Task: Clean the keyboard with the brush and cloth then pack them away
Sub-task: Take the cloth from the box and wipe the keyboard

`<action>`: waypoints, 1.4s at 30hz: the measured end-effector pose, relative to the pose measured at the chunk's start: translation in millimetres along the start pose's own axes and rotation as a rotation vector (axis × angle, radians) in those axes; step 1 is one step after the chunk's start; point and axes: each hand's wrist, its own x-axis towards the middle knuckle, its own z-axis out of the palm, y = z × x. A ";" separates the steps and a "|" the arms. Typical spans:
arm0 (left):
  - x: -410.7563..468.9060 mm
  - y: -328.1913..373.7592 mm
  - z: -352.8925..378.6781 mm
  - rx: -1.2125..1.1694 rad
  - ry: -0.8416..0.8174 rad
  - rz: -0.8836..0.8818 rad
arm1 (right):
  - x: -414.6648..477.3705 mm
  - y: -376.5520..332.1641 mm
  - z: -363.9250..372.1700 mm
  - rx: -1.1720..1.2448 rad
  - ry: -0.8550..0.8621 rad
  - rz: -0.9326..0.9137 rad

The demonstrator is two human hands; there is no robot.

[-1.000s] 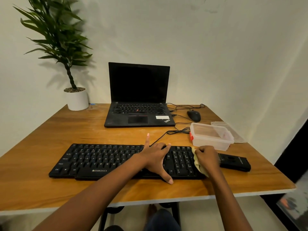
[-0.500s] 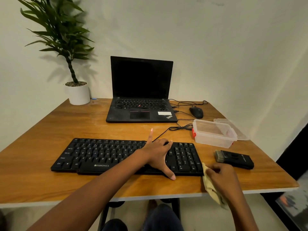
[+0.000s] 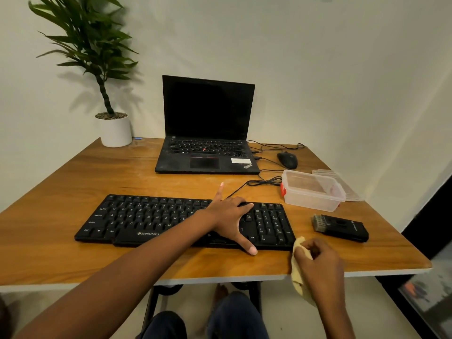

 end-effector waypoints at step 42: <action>9.0 -22.4 -40.0 -0.152 -0.416 -0.035 | -39.0 -17.7 63.8 -0.307 0.095 -0.942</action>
